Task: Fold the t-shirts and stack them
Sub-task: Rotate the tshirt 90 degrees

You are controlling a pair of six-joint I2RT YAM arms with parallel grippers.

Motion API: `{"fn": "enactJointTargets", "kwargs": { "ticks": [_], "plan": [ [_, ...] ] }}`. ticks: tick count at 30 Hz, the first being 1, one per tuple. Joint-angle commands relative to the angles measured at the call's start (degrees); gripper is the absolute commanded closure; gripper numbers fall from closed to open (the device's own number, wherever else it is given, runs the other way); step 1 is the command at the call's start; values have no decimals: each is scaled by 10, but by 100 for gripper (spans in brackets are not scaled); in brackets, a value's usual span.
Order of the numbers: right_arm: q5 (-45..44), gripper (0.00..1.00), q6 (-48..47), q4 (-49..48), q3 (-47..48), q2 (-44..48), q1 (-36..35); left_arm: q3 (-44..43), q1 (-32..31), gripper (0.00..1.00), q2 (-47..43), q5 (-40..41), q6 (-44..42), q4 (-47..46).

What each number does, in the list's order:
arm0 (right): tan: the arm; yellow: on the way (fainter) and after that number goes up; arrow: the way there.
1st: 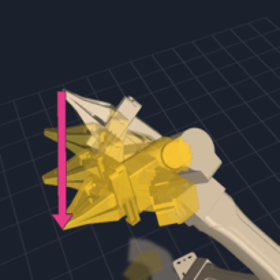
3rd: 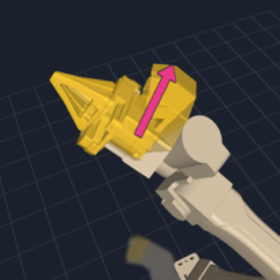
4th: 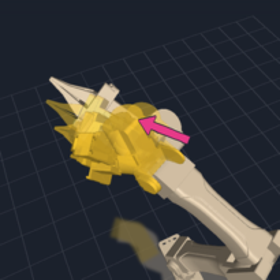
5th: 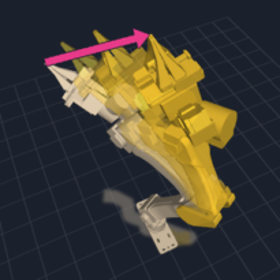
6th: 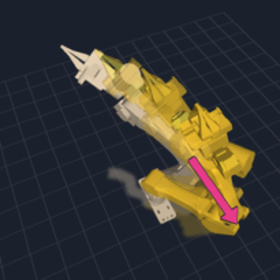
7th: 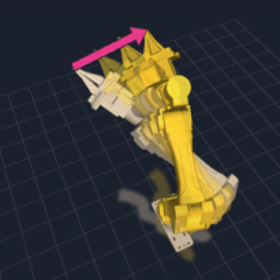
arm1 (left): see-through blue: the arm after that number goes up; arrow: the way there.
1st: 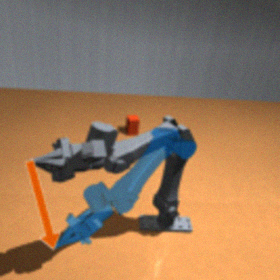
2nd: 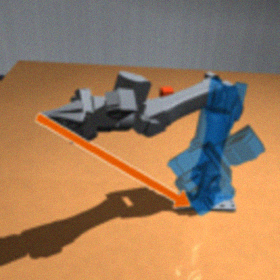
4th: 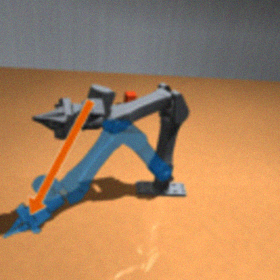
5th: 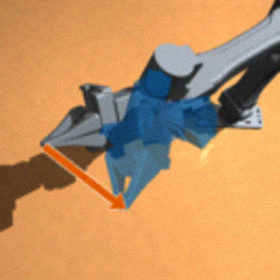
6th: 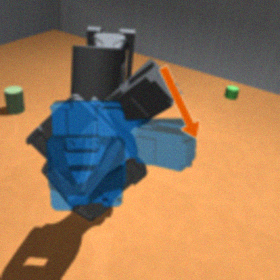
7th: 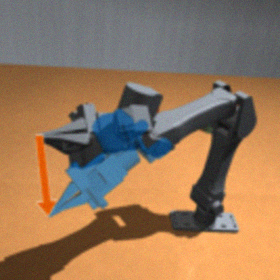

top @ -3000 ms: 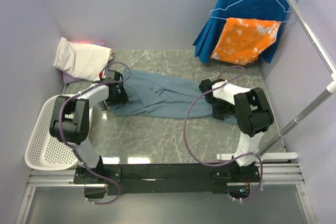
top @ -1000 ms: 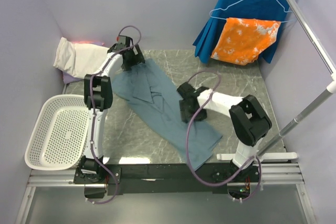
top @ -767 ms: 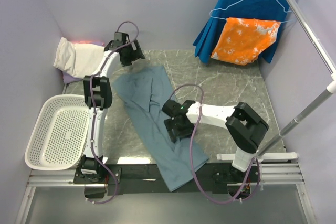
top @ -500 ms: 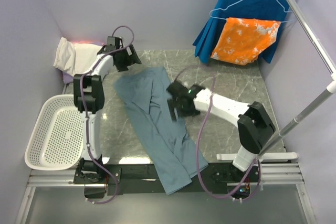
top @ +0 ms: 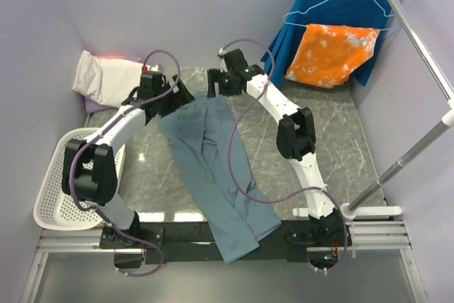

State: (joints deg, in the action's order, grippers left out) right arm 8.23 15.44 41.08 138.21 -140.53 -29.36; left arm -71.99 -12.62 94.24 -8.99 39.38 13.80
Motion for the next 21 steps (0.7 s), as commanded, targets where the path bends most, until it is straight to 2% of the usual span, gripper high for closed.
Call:
{"fn": "enactJointTargets", "kwargs": {
  "ticks": [1, 6, 10, 13, 17, 21],
  "plan": [
    [164, 13, 7, -85, -116, 25, 17, 83, -1, 1, -19, 31, 62, -56],
    [261, 16, -10, -115, -185, 28, 16, 139, -5, 1, -10, 42, 98, -91],
    [254, 16, -12, -100, -193, 26, 15, 139, -5, 1, 27, 16, 112, -120],
    [185, 15, 0, -49, -158, 5, 18, 94, -4, 1, 89, 2, 99, -106],
    [147, 16, 25, 4, -112, -38, 25, -9, -5, 0, 181, -28, 79, -61],
    [90, 15, 43, 0, -145, -28, 28, -125, -5, 1, 287, -44, 54, -4]
  ]
}}
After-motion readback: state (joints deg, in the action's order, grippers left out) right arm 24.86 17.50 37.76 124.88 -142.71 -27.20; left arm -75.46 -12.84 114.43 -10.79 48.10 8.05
